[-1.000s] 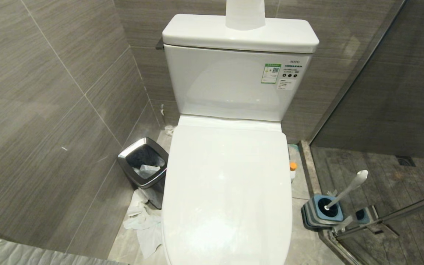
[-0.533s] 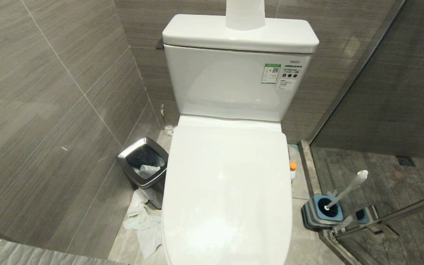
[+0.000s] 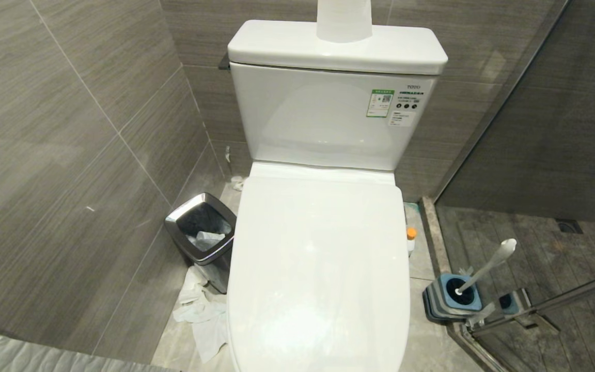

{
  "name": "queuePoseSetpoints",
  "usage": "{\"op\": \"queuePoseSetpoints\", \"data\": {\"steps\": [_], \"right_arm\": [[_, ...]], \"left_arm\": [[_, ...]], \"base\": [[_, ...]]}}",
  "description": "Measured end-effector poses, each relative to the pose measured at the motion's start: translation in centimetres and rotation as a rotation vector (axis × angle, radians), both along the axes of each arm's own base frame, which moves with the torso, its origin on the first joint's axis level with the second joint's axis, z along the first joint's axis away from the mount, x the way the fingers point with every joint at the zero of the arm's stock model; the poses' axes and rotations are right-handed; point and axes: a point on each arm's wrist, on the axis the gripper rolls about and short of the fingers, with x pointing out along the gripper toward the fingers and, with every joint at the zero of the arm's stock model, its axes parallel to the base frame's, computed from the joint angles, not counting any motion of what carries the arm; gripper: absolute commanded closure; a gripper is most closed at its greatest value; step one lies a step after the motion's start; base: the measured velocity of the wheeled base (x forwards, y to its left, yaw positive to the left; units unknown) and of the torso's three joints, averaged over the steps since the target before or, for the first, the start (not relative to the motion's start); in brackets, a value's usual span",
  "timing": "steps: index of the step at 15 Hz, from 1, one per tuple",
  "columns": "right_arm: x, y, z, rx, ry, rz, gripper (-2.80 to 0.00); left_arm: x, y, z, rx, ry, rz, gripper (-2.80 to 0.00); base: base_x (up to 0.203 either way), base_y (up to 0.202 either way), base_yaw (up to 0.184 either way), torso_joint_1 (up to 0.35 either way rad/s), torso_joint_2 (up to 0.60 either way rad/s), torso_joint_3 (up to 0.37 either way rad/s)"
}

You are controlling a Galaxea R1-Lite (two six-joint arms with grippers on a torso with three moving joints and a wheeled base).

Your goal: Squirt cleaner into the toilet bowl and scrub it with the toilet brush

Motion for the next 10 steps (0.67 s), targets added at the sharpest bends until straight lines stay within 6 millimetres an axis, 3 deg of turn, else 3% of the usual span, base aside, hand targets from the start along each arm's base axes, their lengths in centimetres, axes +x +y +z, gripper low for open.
{"op": "queuePoseSetpoints", "data": {"steps": [5, 10], "right_arm": [[0.0, 0.0, 0.0, 0.000, 0.000, 0.000, 0.00], [0.0, 0.0, 0.0, 0.000, 0.000, 0.000, 0.00]], "left_arm": [[0.1, 0.2, -1.4, -0.061, 0.136, 0.081, 0.00], [0.1, 0.2, -1.4, -0.099, 0.137, 0.080, 0.00]], "base": [[0.000, 0.000, 0.000, 0.000, 0.00, 0.000], [0.000, 0.000, 0.000, 0.000, 0.00, 0.000]]}}
